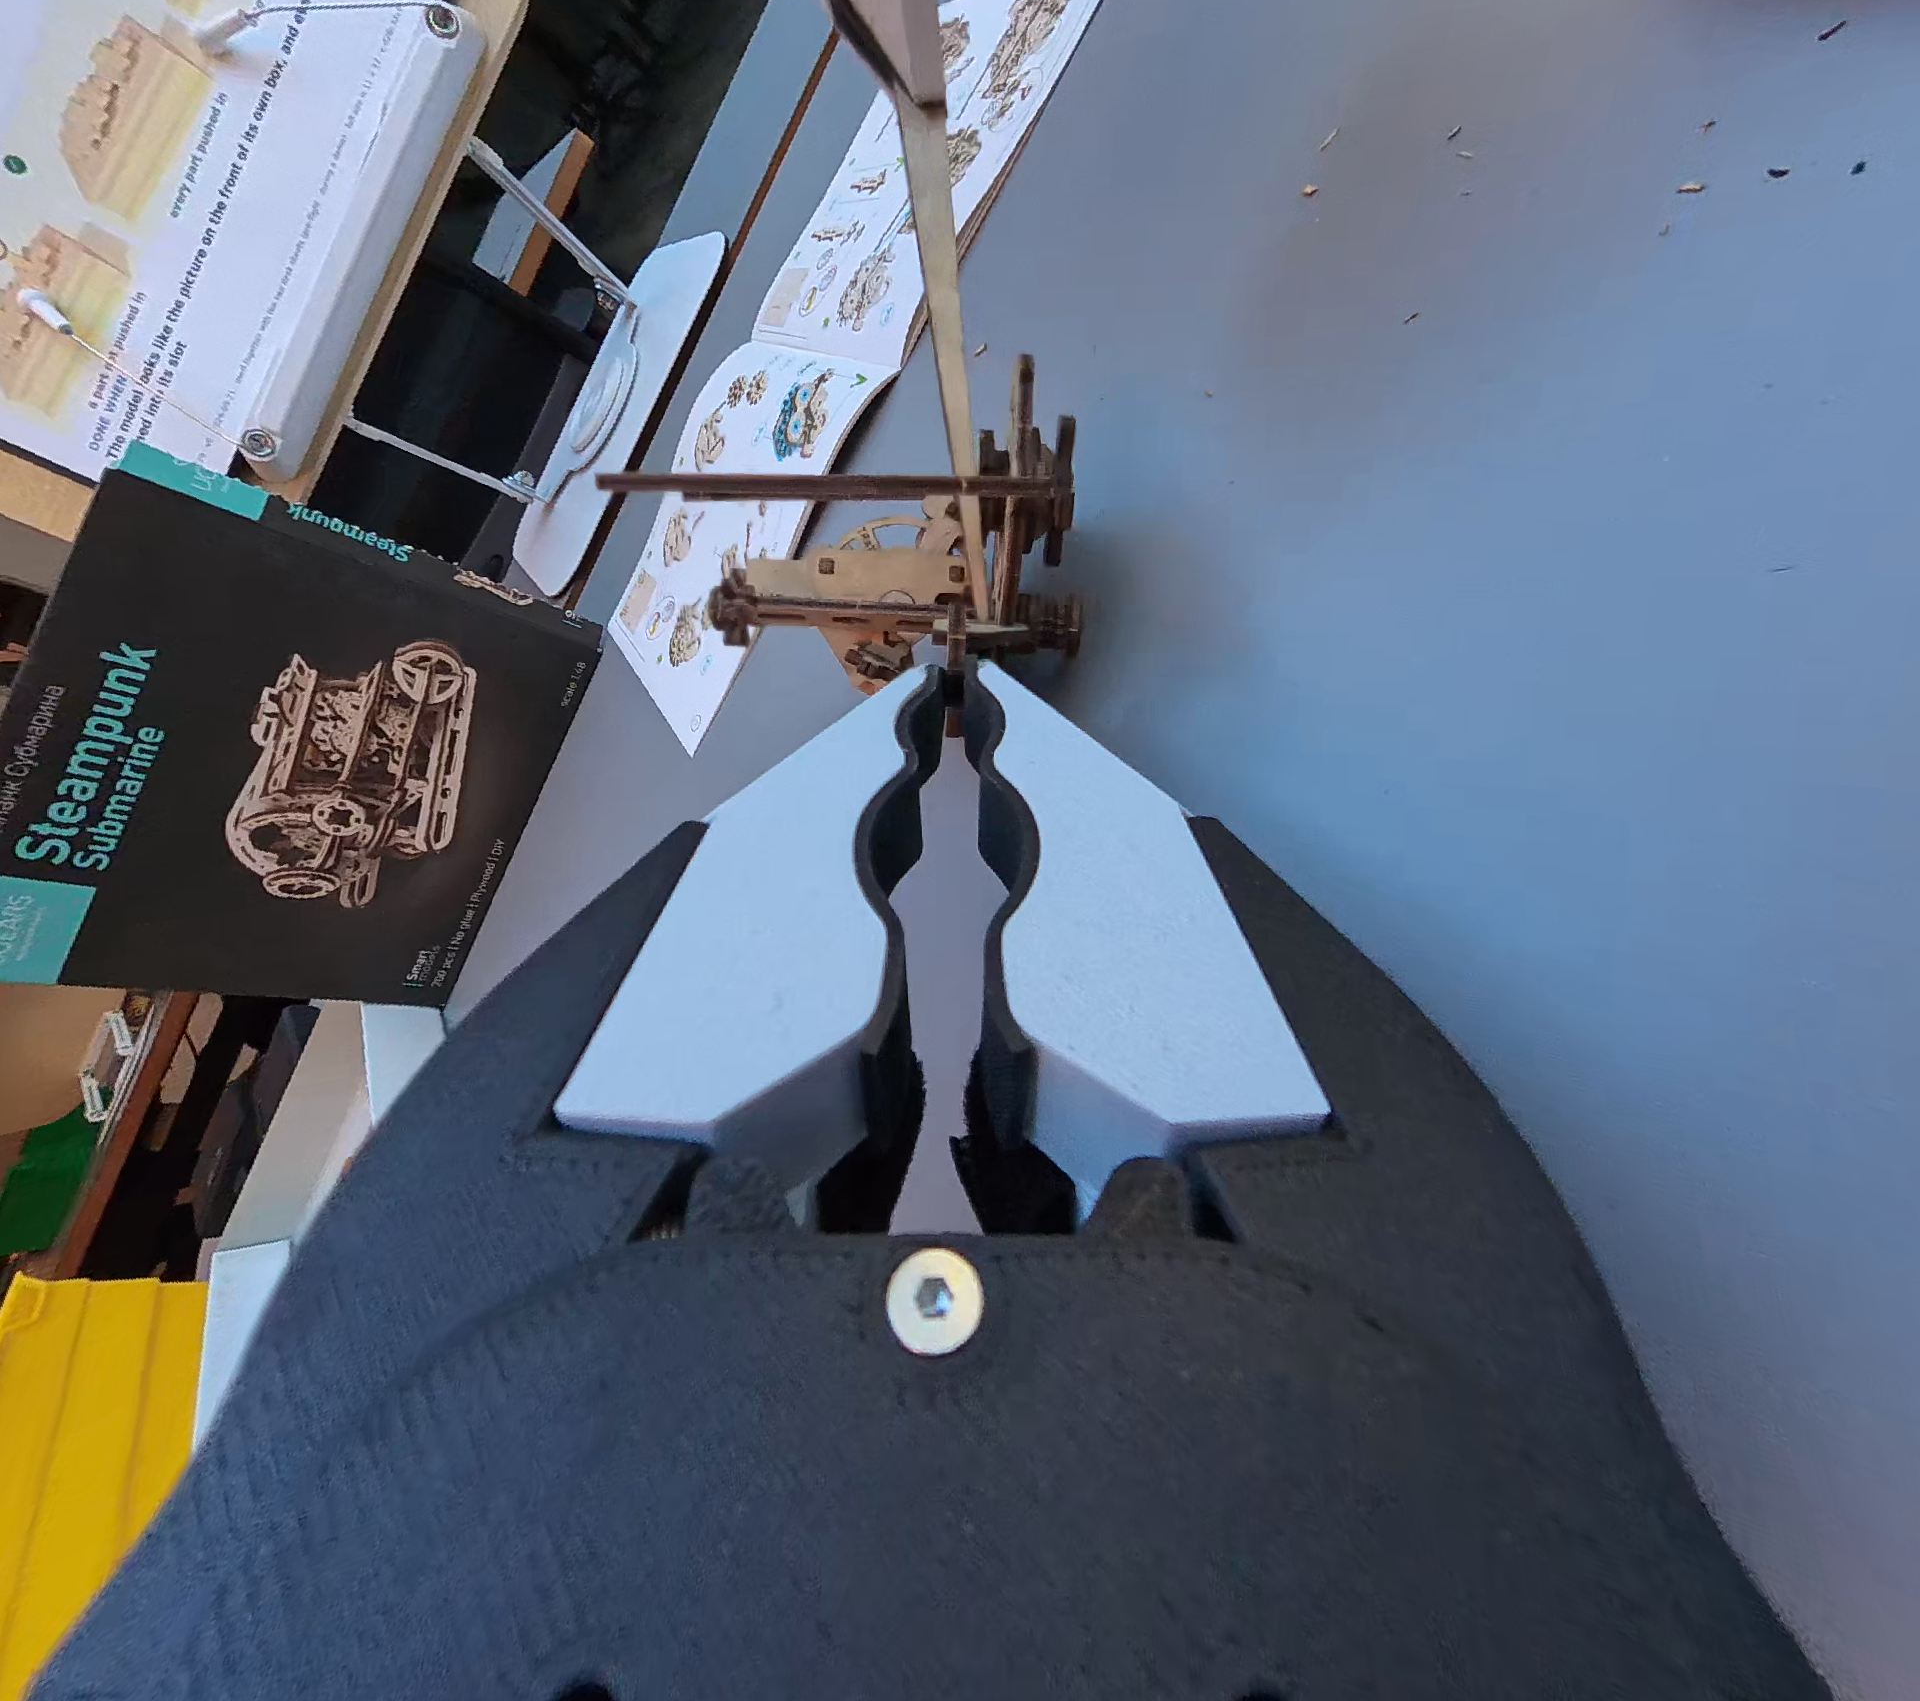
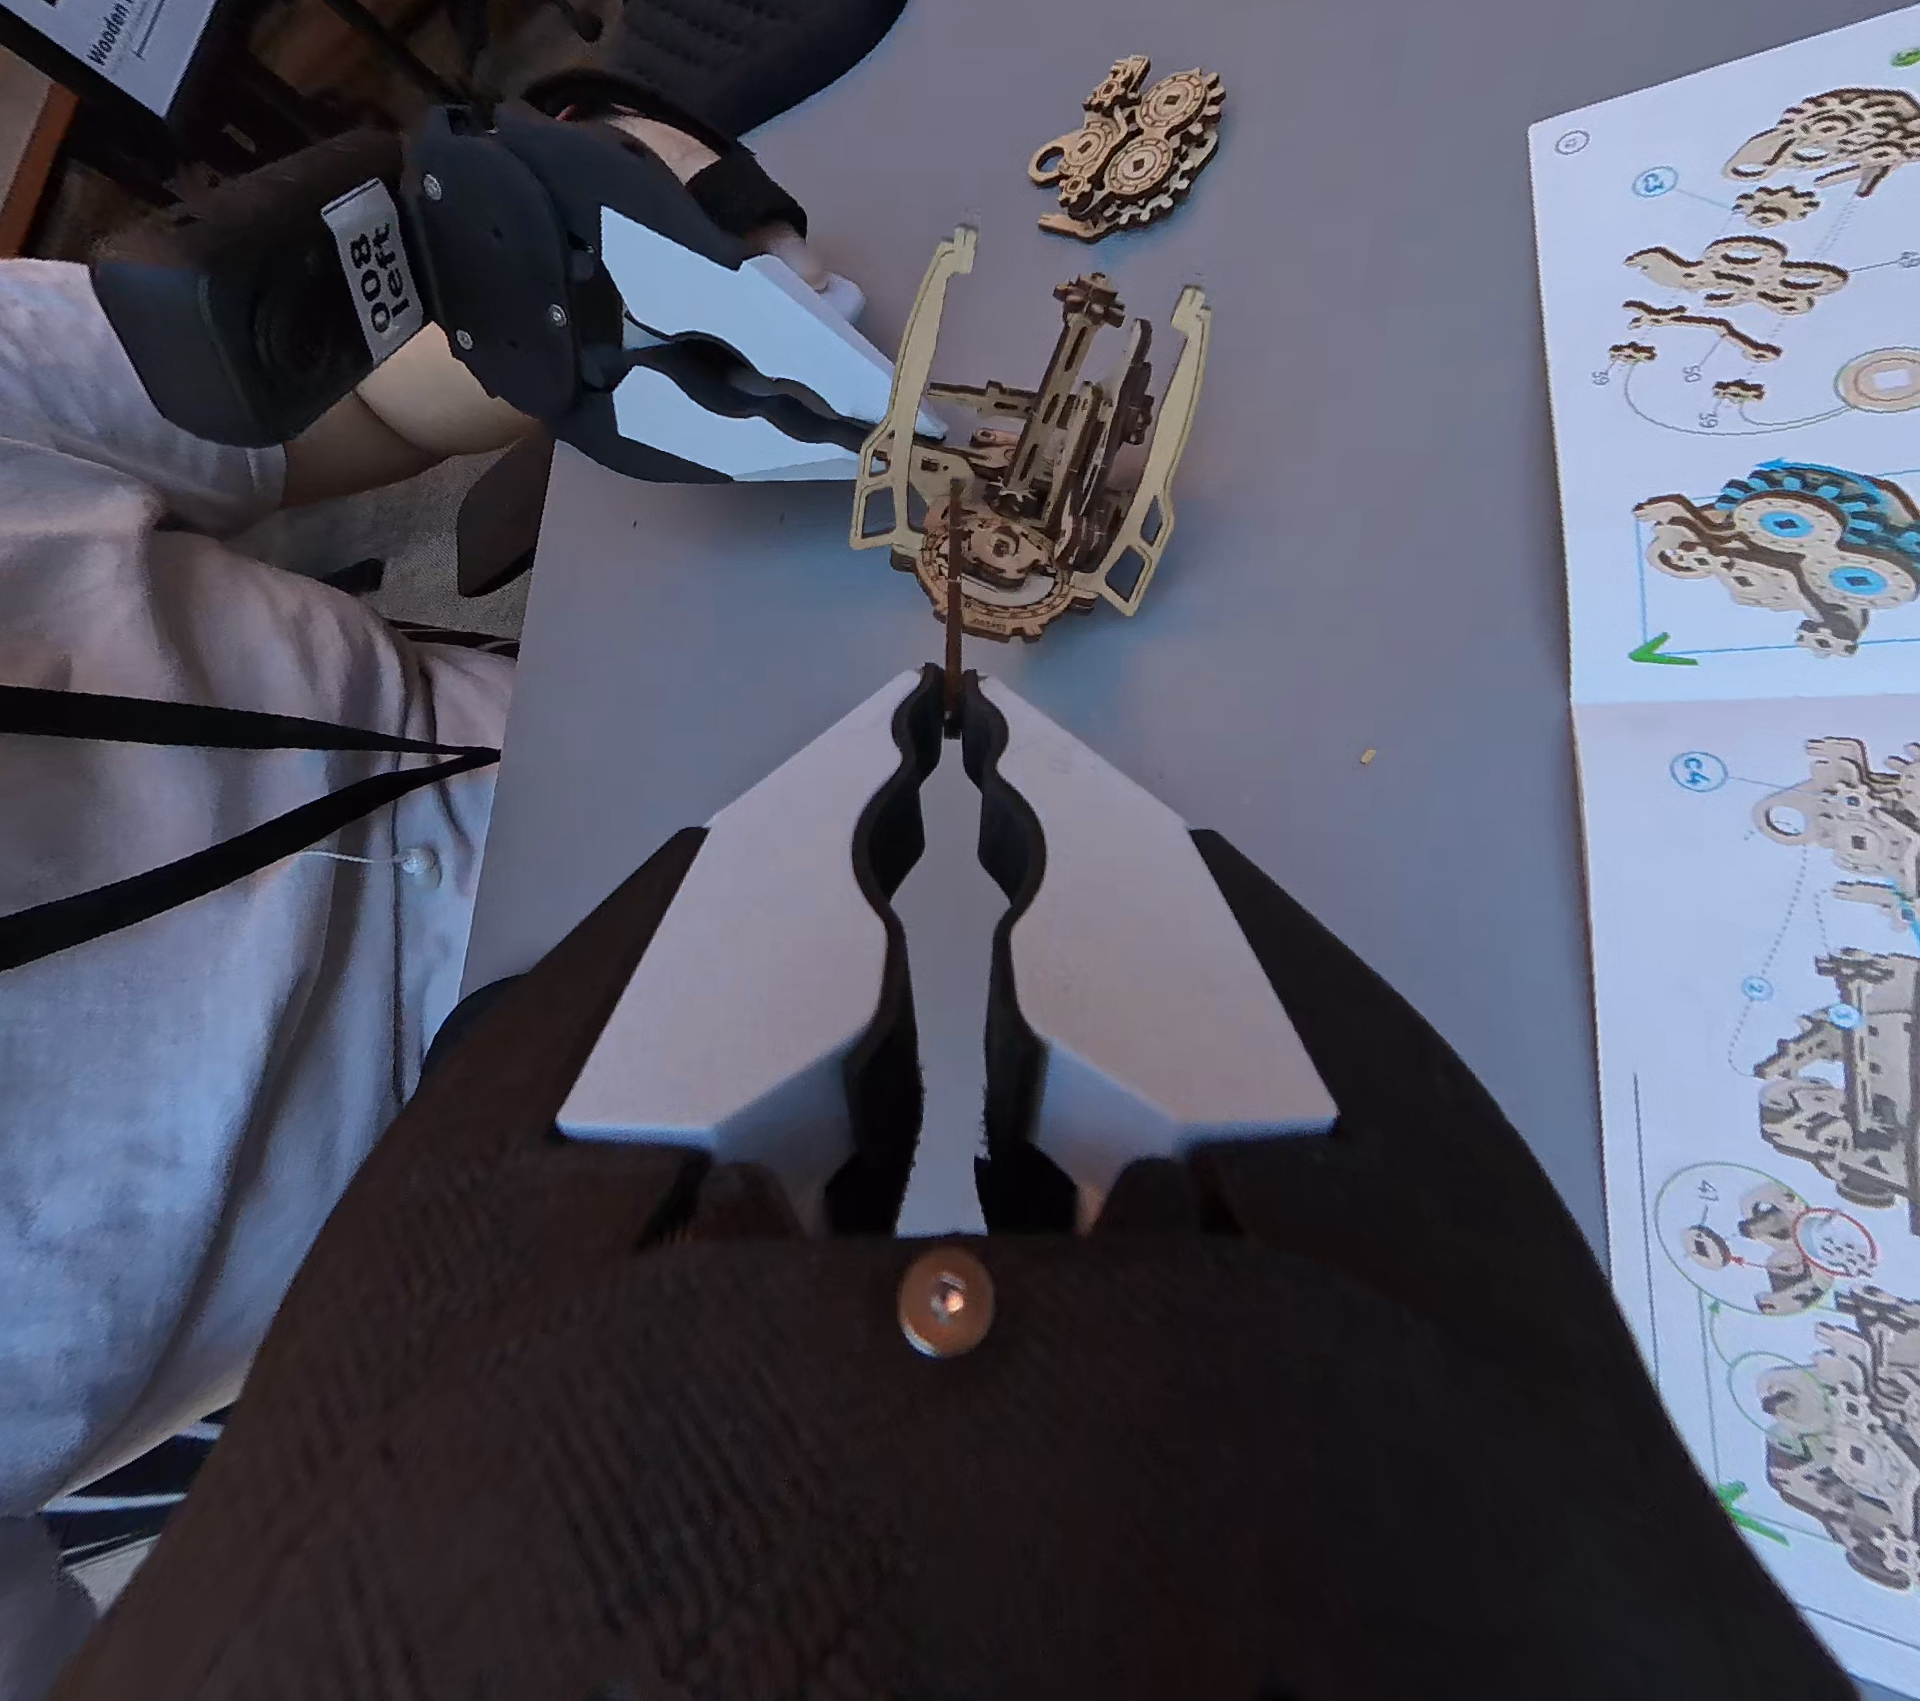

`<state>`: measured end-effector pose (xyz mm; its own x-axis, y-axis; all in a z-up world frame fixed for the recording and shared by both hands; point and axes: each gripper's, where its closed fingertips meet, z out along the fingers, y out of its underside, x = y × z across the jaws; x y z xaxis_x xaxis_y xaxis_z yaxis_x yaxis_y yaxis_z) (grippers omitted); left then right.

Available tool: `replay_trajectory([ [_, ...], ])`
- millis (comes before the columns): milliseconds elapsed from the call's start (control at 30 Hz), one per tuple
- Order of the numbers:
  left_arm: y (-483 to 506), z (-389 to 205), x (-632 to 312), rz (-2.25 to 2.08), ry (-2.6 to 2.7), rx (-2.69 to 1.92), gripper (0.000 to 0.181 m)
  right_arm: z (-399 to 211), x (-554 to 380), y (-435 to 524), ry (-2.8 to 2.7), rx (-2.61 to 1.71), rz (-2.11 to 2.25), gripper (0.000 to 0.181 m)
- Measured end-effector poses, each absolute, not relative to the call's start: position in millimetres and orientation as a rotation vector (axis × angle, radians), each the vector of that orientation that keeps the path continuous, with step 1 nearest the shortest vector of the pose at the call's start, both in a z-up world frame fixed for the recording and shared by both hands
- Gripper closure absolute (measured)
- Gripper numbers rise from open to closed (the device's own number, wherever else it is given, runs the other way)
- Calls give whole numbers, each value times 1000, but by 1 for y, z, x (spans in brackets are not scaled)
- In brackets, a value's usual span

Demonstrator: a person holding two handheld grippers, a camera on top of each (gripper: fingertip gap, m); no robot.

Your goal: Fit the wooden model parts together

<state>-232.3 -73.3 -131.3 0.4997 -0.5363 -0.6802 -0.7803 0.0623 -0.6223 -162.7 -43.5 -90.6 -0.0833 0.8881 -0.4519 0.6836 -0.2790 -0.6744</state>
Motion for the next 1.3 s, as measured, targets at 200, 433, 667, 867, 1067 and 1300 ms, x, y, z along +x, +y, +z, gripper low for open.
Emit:
replay_trajectory([
  [200,-73,-132,-232,282,1159,-1601,180,-91,-162,-44,-1717,-1970,1263,180],
  [433,-74,-132,-231,276,1156,-1598,180,-88,-165,-43,-1658,-1963,1274,180],
  [667,-74,-134,-231,247,1143,-1609,175,-91,-166,-46,-1647,-1959,1276,180],
  [867,-74,-143,-226,236,1195,-1612,160,-100,-162,-51,-1659,-1960,1263,180],
  [1067,-71,-137,-222,314,1194,-1552,161,-100,-162,-52,-1653,-1955,1270,180],
  [1300,-68,-141,-221,426,1253,-1500,164,-103,-166,-56,-1665,-1932,1273,180],
])
